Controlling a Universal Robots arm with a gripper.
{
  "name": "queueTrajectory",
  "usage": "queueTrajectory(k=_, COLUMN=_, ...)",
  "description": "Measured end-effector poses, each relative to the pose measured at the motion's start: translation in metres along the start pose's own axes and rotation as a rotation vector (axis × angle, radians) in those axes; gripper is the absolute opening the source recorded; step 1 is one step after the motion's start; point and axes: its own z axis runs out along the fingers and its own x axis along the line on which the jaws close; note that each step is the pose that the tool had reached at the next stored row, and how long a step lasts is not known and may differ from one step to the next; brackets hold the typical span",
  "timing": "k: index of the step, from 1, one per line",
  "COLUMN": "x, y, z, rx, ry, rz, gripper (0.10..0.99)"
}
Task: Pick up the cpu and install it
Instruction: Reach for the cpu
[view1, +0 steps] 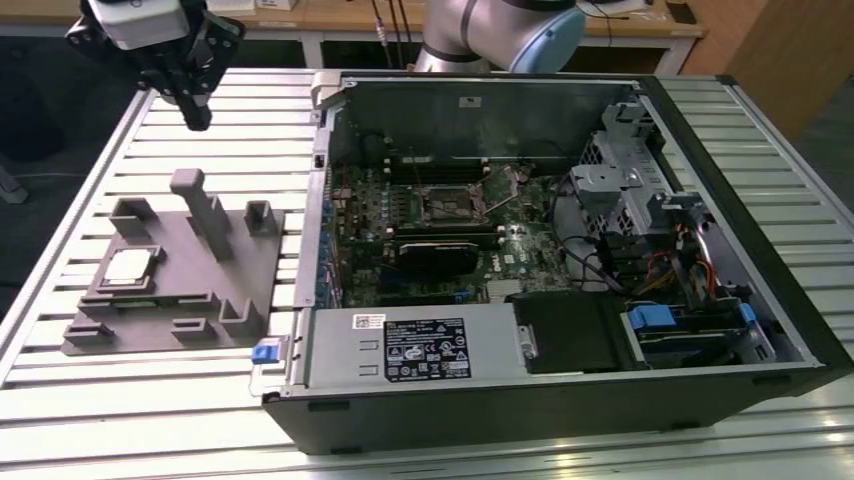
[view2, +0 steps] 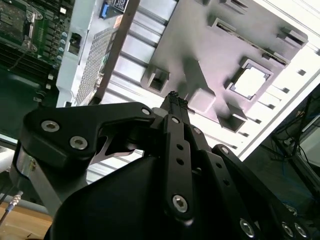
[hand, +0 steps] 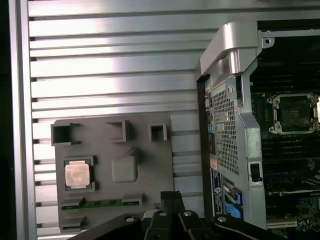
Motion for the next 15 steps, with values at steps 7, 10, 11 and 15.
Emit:
queueTrajectory(k=7, x=0.0153, y=-0.0012, z=-0.0005, rx=0.000, ry=0.0000, rz=0.000, gripper=0.106)
queueTrajectory(k=10, x=0.0201, y=-0.0015, z=-0.0006, rx=0.000, ry=0.0000, rz=0.000, gripper=0.106)
queueTrajectory(k=11, x=0.0218, y=-0.0017, z=-0.0007, rx=0.000, ry=0.0000, rz=0.000, gripper=0.106)
queueTrajectory(k=15, x=0.0302, y=-0.0023, z=-0.0010, rx=0.000, ry=0.0000, rz=0.000, gripper=0.106)
